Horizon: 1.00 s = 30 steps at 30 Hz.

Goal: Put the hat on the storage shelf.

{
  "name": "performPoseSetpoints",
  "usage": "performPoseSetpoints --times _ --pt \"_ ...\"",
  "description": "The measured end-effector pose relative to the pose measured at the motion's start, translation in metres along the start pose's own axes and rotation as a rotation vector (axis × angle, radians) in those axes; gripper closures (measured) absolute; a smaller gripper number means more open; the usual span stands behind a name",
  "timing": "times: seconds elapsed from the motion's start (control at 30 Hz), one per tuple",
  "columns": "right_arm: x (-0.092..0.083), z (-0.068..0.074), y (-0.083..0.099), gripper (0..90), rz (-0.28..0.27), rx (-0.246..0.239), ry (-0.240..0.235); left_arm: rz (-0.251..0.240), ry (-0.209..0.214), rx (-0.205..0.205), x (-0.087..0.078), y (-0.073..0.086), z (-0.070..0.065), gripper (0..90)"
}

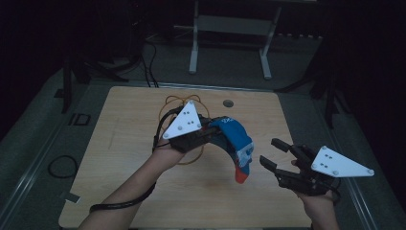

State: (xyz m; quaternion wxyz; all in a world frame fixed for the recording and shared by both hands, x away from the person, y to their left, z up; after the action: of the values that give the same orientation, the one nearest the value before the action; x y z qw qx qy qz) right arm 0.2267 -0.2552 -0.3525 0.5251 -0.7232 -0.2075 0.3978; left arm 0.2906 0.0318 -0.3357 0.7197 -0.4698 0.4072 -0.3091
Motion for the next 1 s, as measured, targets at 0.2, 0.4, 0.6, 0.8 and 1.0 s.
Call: performPoseSetpoints --times 0.2,0.4,0.6,0.8,1.0 --pt "0.012 0.003 0.005 46.8 0.030 -0.037 -0.069 -0.109 0.154 0.040 -0.013 0.006 0.001 86.0" --pt "0.025 0.018 0.005 49.3 0.012 -0.065 -0.156 -0.142 0.228 0.045 -0.018 0.010 0.001 86.0" --pt "0.038 0.030 0.001 54.0 0.000 -0.077 -0.191 -0.152 0.275 0.068 -0.020 0.009 -0.004 86.0" --pt "0.045 0.036 -0.001 66.5 -0.003 -0.098 -0.176 -0.155 0.298 0.069 -0.020 0.008 -0.007 86.0" --pt "0.046 0.038 -0.002 89.5 0.005 -0.106 -0.170 -0.157 0.298 0.059 -0.021 0.008 -0.005 86.0"
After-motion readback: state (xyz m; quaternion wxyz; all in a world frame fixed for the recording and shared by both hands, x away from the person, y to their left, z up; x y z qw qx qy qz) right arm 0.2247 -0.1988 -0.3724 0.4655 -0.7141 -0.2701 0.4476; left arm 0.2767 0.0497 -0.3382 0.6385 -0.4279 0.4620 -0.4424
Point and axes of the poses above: each handheld gripper's, and its own axes: x roughly forward along the jaws, y roughly out of its underside, z roughly to its left, the point moved 2 cm from there along x, roughly forward along the jaws, and after that the axes turned 11 degrees about z, right-handed, at the moved point
